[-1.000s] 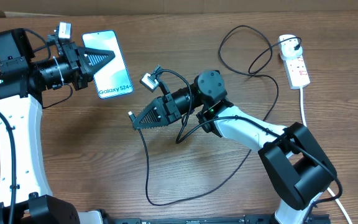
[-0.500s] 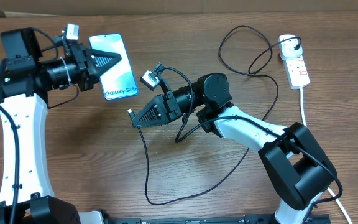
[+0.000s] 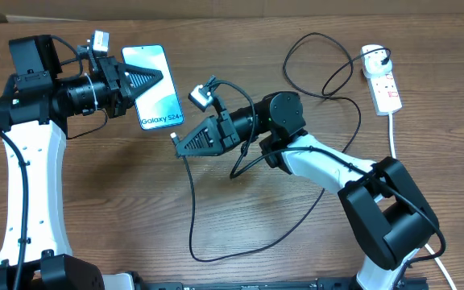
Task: Plug charger to phone and switch on socket
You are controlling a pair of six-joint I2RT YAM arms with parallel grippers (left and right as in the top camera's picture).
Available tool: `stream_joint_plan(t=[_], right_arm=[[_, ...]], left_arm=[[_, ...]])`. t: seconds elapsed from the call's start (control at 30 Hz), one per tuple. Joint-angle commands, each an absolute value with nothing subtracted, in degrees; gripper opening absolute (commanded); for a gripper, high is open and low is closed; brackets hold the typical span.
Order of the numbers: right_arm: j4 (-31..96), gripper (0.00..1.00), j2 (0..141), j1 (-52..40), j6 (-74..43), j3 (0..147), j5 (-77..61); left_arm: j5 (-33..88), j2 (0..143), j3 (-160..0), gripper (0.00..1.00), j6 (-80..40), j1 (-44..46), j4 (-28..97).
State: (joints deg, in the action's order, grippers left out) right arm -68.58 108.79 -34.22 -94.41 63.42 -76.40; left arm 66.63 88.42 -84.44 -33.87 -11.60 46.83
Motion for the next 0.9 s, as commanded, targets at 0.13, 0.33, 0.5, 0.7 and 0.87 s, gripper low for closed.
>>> stream_joint_plan(t=[0.13,0.33,0.5,0.7,0.87], right_arm=[[-75.00,0.03,107.37,-33.67,-99.15,63.79,-75.18],[-75.59,0.04,107.37,-33.69,-99.68,63.79,-74.89],[-75.35,0.04,107.37,-33.85,-99.70,63.77,-74.15],[-75.35,0.04,107.37,-34.17,-99.68,63.79,-73.32],[-75.35,0.04,107.37,-34.26,-99.70,63.77,-73.08]], left_arm=[[67.05,87.77,-84.88,0.04,-32.91,-11.25,46.70],[67.11,87.77,-84.90,0.04,-35.20,-11.20,46.59],[67.44,87.74,-84.88,0.04,-36.10,-11.20,46.48],[68.45,87.74,-84.90,0.04,-35.99,-11.20,46.19],[69.08,87.74,-84.88,0.04,-35.97,-11.20,45.84]])
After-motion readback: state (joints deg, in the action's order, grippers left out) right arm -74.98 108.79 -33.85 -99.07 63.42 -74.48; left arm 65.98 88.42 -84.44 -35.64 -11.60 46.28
